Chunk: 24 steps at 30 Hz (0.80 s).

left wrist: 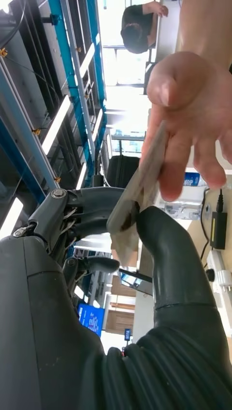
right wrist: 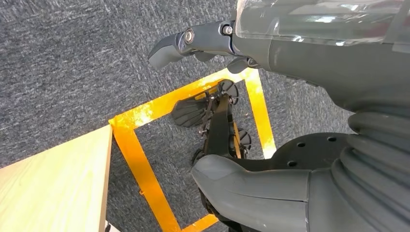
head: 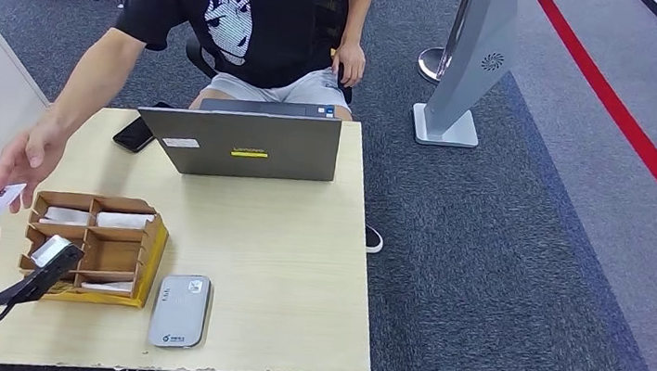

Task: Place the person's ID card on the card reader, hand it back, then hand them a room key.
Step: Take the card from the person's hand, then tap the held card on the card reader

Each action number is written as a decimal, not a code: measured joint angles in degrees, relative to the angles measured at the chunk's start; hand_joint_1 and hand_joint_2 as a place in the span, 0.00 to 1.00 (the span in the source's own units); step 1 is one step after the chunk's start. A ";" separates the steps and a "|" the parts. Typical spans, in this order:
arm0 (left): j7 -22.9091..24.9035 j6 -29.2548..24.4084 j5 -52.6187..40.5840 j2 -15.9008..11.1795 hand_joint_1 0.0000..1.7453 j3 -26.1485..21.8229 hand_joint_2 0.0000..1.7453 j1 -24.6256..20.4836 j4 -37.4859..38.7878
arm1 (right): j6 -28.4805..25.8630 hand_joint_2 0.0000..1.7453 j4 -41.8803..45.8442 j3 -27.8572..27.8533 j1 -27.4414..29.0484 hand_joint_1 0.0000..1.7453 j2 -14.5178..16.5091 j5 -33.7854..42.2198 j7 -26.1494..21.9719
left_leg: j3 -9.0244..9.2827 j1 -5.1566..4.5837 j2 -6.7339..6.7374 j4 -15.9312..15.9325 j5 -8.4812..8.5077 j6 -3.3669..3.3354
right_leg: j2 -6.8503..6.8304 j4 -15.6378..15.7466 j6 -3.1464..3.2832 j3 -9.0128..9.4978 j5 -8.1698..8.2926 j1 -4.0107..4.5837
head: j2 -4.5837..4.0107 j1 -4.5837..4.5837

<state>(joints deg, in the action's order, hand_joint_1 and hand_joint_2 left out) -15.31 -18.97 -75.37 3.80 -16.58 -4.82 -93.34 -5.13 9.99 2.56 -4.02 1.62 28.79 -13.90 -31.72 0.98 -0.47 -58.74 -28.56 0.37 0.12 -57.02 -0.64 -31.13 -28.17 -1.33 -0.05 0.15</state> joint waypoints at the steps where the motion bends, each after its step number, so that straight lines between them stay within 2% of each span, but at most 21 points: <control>1: 0.01 0.05 0.33 0.00 1.00 0.00 1.00 0.18 -0.19 | 0.02 1.00 0.00 -0.01 0.01 0.00 0.00 0.04 -0.01 | 0.00 0.00 0.00 0.00 0.00 0.00 | 0.00 0.00 0.00 0.00 0.00 0.00 | 0.00 0.00; 6: -1.03 0.02 1.67 0.23 1.00 0.21 1.00 1.46 -1.87 | 0.12 1.00 0.00 -0.02 0.09 0.00 0.00 0.49 -0.20 | 0.00 0.00 0.01 0.00 0.00 0.00 | 0.01 0.00 0.00 -0.01 0.00 0.00 | 0.01 0.01; 9: -2.86 -0.24 1.14 1.16 1.00 1.99 1.00 3.86 -4.38 | 0.16 1.00 0.00 -0.17 0.17 0.00 0.00 1.54 -0.76 | -0.01 -0.01 0.01 0.00 -0.02 0.00 | 0.00 0.01 -0.01 -0.02 -0.01 -0.01 | 0.01 0.01; 18: -4.19 -1.97 -0.21 4.80 1.00 16.05 1.00 13.76 -10.30 | -0.09 1.00 0.01 -2.26 0.50 0.00 0.04 3.87 -1.86 | -0.02 -0.11 0.05 0.00 -0.07 -0.08 | 0.00 0.04 -0.03 -0.04 -0.02 -0.09 | 0.01 0.01; 24: -4.03 -2.01 1.20 5.95 1.00 23.49 1.00 15.96 -9.22 | -0.21 1.00 0.02 -3.63 0.58 0.00 0.16 4.34 -1.72 | -0.01 -0.11 0.05 0.00 -0.07 -0.08 | -0.01 0.04 -0.03 -0.03 -0.01 -0.09 | 0.00 0.01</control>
<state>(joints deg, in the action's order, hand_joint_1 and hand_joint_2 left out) -19.34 -20.98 -74.18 9.75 6.90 11.14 -102.56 -5.33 10.01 -1.07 -3.44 1.78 33.13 -15.62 -31.73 0.87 -0.42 -58.75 -28.63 0.29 0.11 -56.98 -0.67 -31.16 -28.18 -1.42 -0.05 0.16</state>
